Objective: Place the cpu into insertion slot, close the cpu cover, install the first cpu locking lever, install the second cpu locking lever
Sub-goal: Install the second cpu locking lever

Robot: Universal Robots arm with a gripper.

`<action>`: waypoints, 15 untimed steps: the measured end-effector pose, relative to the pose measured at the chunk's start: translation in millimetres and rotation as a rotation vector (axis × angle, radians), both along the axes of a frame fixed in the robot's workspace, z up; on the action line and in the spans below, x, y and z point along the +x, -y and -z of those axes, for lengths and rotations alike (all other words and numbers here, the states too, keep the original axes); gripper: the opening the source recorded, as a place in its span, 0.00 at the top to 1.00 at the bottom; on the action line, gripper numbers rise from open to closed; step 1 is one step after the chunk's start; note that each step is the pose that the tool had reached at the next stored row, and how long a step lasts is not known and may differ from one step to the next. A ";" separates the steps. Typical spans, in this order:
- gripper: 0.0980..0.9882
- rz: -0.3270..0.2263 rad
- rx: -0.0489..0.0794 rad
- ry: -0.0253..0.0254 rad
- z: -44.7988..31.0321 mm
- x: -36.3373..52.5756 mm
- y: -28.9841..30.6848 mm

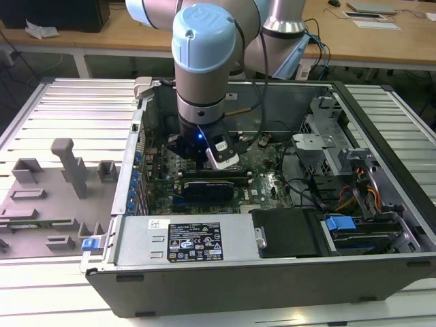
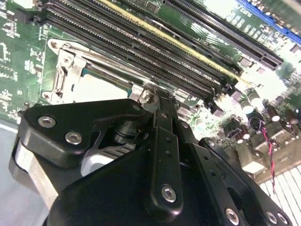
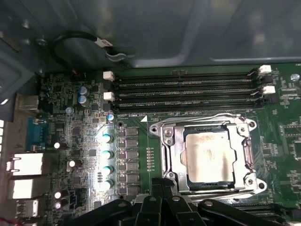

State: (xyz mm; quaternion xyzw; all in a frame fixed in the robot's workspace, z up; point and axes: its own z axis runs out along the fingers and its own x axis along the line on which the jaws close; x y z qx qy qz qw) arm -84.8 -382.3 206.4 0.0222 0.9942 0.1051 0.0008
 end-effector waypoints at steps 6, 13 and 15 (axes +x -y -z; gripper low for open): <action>0.99 0.000 0.000 0.0001 -12.0 0.0 0.0; 0.99 0.000 0.000 -0.0054 -12.1 28.6 0.3; 0.99 0.000 0.000 -0.0082 -12.1 36.8 0.4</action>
